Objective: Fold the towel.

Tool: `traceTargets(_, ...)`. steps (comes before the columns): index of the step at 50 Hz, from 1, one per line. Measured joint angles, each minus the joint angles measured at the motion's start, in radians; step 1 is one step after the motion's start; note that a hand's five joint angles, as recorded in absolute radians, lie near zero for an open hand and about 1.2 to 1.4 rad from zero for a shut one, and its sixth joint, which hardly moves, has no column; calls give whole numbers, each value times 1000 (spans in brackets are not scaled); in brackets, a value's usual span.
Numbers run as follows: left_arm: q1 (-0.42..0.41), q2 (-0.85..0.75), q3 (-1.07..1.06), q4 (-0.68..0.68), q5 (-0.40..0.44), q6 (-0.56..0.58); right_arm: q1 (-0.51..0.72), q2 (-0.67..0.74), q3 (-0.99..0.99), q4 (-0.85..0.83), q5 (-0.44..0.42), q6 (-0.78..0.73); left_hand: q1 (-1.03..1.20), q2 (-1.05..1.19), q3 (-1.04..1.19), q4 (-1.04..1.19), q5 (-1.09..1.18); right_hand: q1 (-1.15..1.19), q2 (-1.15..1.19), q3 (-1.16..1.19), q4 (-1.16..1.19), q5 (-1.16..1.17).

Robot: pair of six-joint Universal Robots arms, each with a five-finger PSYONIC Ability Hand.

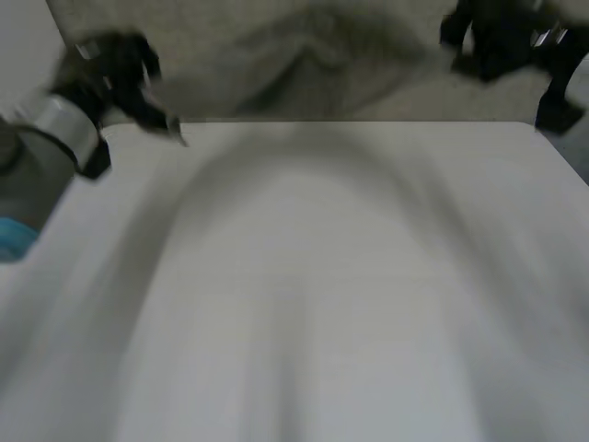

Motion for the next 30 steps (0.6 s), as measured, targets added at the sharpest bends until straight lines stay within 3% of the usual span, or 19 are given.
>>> traceTargets(2,-5,-19,-25,-7,0,41,2,16,17,31,1,-46,0,0,0,0,0,0,0,0,0,0)
traceTargets(8,-36,-129,-190,-10,-4,307,20,165,146,205,80,-334,0,0,2,0,0,0,0,0,0,0)
traceTargets(13,-44,-167,-287,1,-5,406,27,247,226,265,170,-464,0,0,2,0,0,0,0,0,0,0)
traceTargets(20,-35,-144,-382,20,-2,423,11,255,301,272,218,-520,0,0,2,0,0,0,0,0,0,0)
traceTargets(30,-20,-12,-485,59,0,416,-33,145,368,264,165,-516,0,0,2,0,0,0,0,0,0,0)
